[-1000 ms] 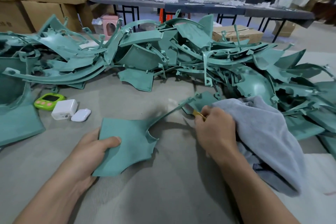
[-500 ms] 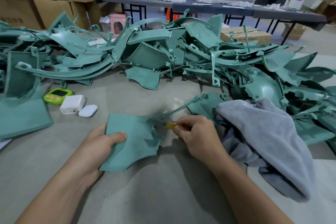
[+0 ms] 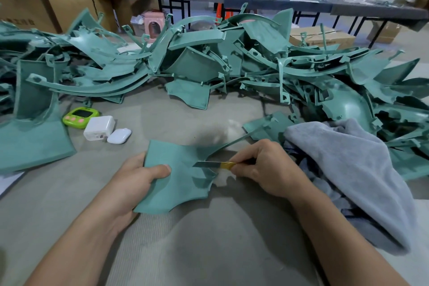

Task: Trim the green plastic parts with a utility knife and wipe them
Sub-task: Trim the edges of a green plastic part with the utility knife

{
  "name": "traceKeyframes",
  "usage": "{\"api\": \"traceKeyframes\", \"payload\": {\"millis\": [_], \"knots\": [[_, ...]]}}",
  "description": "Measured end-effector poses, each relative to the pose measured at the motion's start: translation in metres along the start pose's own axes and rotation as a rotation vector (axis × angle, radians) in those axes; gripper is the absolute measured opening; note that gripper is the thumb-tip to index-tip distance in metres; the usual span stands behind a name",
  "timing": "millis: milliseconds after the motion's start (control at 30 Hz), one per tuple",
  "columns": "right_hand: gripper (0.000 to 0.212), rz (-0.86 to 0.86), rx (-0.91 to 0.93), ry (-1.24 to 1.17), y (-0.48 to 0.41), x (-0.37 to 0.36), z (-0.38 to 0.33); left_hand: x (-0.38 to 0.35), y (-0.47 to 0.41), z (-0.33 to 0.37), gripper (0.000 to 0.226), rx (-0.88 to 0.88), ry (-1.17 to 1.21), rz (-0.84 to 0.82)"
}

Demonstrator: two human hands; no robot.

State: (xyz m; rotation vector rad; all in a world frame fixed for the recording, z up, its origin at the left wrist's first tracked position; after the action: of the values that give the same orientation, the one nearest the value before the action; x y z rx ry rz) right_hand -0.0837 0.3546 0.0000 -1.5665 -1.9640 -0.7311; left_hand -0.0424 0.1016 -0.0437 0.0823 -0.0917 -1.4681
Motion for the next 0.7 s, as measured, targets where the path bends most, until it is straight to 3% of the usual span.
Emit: {"api": "traceKeyframes", "payload": {"millis": [167, 367, 533, 700], "knots": [[0.012, 0.081, 0.055, -0.071, 0.001, -0.001, -0.004, 0.001, -0.001, 0.000, 0.018, -0.002, -0.039, -0.013], [0.016, -0.048, 0.032, -0.018, 0.000, 0.005, 0.002, -0.001, 0.001, 0.001, 0.019, 0.003, -0.053, -0.034], [0.015, 0.068, 0.028, -0.118, -0.002, 0.005, 0.001, -0.001, 0.002, 0.004, 0.018, 0.006, -0.043, -0.020], [0.019, -0.097, 0.018, -0.048, -0.001, 0.004, 0.007, -0.002, 0.004, 0.006, 0.018, 0.009, -0.060, -0.021]]}}
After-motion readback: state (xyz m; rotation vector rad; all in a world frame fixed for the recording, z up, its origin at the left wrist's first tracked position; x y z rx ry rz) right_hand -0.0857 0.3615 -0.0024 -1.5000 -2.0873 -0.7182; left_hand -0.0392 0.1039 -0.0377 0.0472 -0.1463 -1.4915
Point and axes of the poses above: each hand's wrist, its own y-axis away from the middle knuckle, its own x-axis out of the back of the hand, z = x × y, the point moved 7 cm from there along -y, towards the middle knuckle, and after that the axes turned 14 degrees about -x, right-handed, at the moved point
